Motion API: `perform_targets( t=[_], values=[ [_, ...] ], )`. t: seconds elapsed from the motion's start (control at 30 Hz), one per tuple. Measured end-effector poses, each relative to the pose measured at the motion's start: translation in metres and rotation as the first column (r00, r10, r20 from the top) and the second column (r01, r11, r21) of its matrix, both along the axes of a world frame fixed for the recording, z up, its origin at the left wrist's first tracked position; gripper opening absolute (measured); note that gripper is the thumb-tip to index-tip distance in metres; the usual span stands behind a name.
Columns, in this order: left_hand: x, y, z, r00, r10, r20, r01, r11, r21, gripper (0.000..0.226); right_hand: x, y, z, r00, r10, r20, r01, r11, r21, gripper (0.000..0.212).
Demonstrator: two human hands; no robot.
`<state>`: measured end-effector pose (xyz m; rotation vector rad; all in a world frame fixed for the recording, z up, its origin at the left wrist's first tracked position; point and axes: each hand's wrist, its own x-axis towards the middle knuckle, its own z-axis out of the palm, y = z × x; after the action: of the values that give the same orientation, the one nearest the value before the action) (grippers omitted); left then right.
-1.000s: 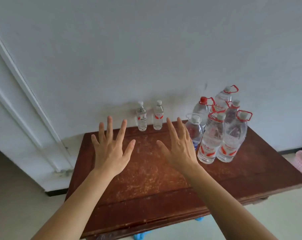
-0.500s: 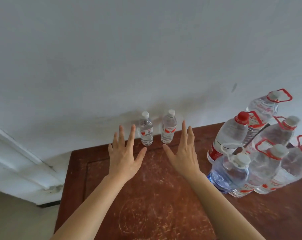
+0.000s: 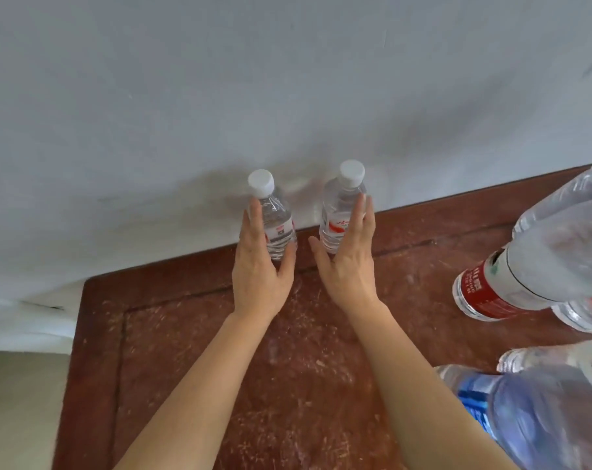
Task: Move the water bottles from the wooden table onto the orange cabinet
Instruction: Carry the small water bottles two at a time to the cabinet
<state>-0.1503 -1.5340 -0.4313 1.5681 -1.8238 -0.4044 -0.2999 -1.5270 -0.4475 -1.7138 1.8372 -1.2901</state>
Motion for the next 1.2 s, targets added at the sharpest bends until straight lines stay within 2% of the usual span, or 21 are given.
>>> perform_targets(
  t=[0.2, 0.37, 0.57, 0.8, 0.97, 1.13, 1.2],
  values=[
    [-0.011, -0.014, -0.017, 0.997, 0.05, -0.057, -0.055, 0.993, -0.106, 0.09, -0.005, -0.017, -0.02, 0.999, -0.055, -0.002, 0.054, 0.994, -0.094, 0.085],
    [-0.019, -0.028, -0.025, 0.977, 0.161, -0.138, -0.177, 0.978, -0.112, 0.096, -0.004, -0.027, -0.022, 0.992, -0.105, 0.066, 0.107, 0.994, -0.032, 0.09],
    [-0.011, -0.011, -0.025, 0.968, 0.171, -0.183, -0.186, 0.98, -0.069, 0.102, -0.005, -0.014, -0.021, 0.996, -0.088, 0.032, 0.088, 0.996, -0.009, 0.092],
    [0.026, 0.101, -0.011, 0.96, 0.189, -0.208, -0.186, 0.982, 0.03, 0.098, 0.015, 0.071, -0.013, 0.994, -0.098, 0.057, 0.097, 0.995, 0.023, 0.088],
    [0.067, 0.191, -0.001, 0.956, 0.221, -0.195, -0.193, 0.97, 0.15, 0.104, 0.036, 0.165, 0.0, 0.995, -0.07, 0.07, 0.059, 0.987, 0.148, 0.082],
    [0.092, 0.27, 0.01, 0.951, 0.253, -0.176, -0.223, 0.959, 0.174, 0.105, 0.058, 0.25, 0.01, 0.995, -0.08, 0.062, 0.066, 0.976, 0.208, 0.081],
    [0.096, 0.297, 0.016, 0.95, 0.268, -0.159, -0.24, 0.955, 0.176, 0.105, 0.063, 0.285, 0.016, 0.998, -0.028, 0.052, 0.016, 0.976, 0.219, 0.083]
  ],
)
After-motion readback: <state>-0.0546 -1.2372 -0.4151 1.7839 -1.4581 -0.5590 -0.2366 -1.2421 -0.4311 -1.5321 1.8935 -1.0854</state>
